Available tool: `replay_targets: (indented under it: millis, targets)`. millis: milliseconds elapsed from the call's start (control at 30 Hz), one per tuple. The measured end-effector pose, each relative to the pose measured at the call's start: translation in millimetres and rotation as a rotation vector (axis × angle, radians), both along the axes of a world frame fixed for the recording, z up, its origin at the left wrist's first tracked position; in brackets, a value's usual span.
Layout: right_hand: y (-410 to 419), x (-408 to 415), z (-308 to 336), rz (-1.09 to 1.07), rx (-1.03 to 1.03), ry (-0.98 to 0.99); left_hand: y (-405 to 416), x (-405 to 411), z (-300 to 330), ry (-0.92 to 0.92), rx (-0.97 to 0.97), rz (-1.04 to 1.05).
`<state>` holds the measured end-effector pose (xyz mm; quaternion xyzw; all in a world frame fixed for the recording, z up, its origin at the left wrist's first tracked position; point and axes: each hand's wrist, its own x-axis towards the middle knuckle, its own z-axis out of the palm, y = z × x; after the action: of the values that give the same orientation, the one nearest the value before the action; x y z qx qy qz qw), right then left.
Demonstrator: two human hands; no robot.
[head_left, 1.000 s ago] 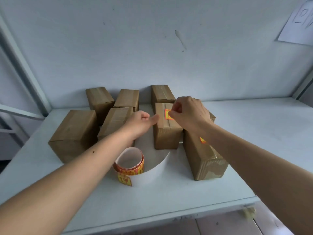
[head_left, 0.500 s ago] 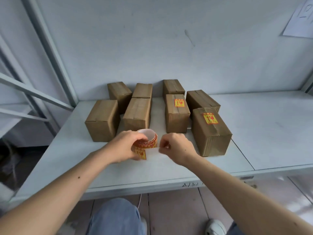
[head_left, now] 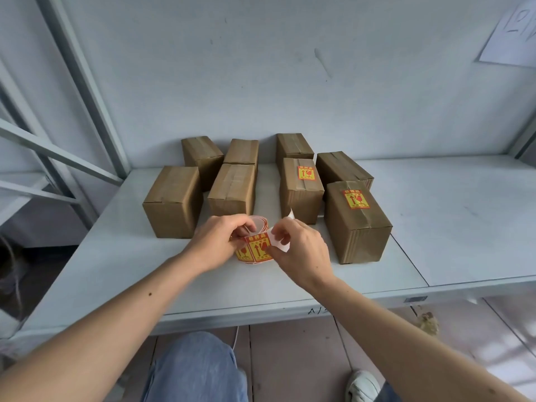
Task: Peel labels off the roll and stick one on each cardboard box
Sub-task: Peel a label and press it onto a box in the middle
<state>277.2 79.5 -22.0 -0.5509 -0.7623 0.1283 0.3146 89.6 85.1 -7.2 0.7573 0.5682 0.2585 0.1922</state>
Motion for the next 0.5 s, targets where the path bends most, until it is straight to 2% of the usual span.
replay_targets:
  millis: [100, 500]
  targets:
    - [4, -3, -6, -0.023, -0.042, 0.084, 1, 2, -2, -0.029, 0.002, 0.003]
    - [13, -5, -10, -0.038, -0.091, 0.153, 1, 8, 0, -0.046, 0.007, -0.024]
